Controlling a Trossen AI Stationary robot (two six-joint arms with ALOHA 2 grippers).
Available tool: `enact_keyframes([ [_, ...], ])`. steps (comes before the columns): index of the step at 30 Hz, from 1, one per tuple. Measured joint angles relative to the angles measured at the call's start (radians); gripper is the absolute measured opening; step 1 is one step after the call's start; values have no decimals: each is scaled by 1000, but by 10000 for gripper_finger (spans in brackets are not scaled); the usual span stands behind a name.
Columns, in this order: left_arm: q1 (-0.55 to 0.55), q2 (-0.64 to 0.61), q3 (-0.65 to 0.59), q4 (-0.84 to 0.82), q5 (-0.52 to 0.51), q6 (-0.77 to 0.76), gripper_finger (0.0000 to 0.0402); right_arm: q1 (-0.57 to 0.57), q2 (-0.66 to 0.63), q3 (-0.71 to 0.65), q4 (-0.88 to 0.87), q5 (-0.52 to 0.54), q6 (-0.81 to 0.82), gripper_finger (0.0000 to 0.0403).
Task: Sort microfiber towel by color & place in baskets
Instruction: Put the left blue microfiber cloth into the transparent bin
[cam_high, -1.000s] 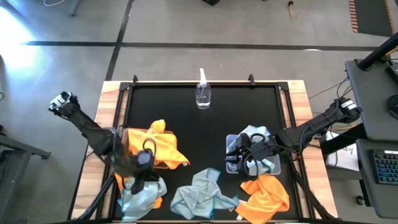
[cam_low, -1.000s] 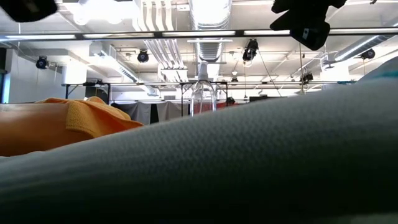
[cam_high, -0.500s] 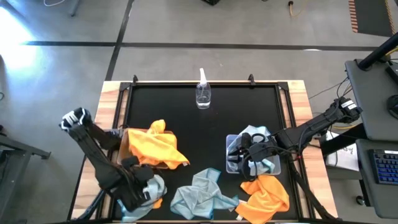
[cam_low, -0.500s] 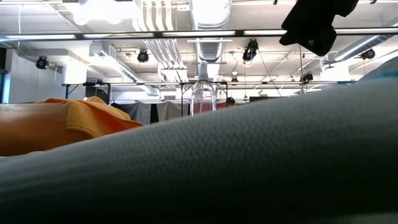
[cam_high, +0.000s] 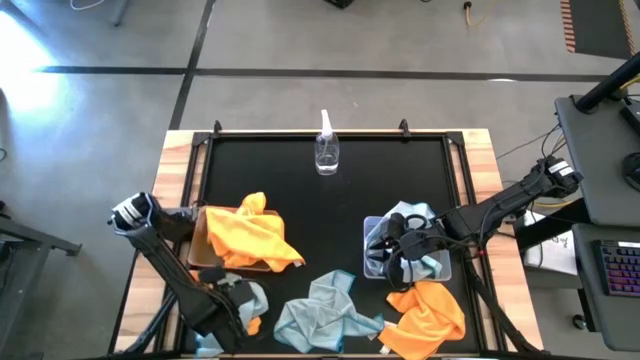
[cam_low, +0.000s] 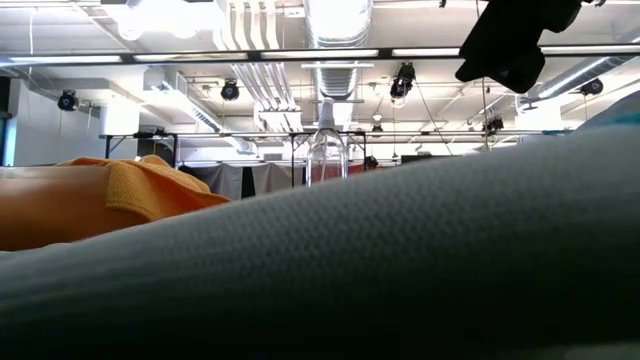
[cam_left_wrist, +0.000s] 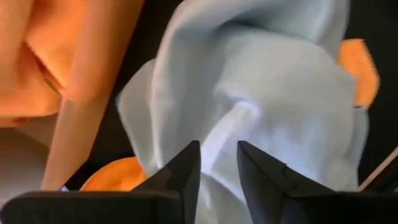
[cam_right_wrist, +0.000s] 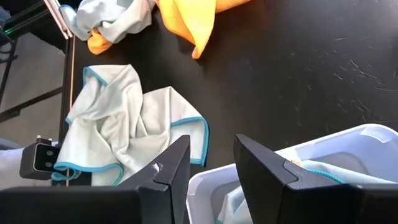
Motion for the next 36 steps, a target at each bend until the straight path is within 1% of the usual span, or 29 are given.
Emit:
enact_keyframes([
  [7, 0, 75, 71, 44, -2, 4, 147, 0, 0, 0, -13, 0, 0, 118],
  [10, 0, 120, 113, 44, -6, 73, 166, 0, 0, 0, -13, 0, -1, 118],
  [12, 0, 153, 142, 35, -33, 124, 177, 0, 0, 0, -14, 0, -2, 118],
  [15, 4, 205, 185, 20, -99, 179, 192, 2, 0, -3, -15, 0, -2, 118],
  [17, 9, 244, 214, -6, -120, 219, 200, 2, 0, -7, -20, -1, 0, 118],
  [24, 16, 357, 289, -138, -114, 227, 217, 2, 0, -25, -31, -2, 15, 118],
  [31, 16, 401, 281, -153, -62, 226, 220, 2, 0, -44, -30, -1, 27, 118],
  [33, 16, 401, 278, -152, -64, 226, 220, 2, 0, -50, -29, -1, 37, 118],
  [36, 14, 402, 276, -152, -115, 222, 220, 2, 0, -58, -30, -1, 58, 118],
])
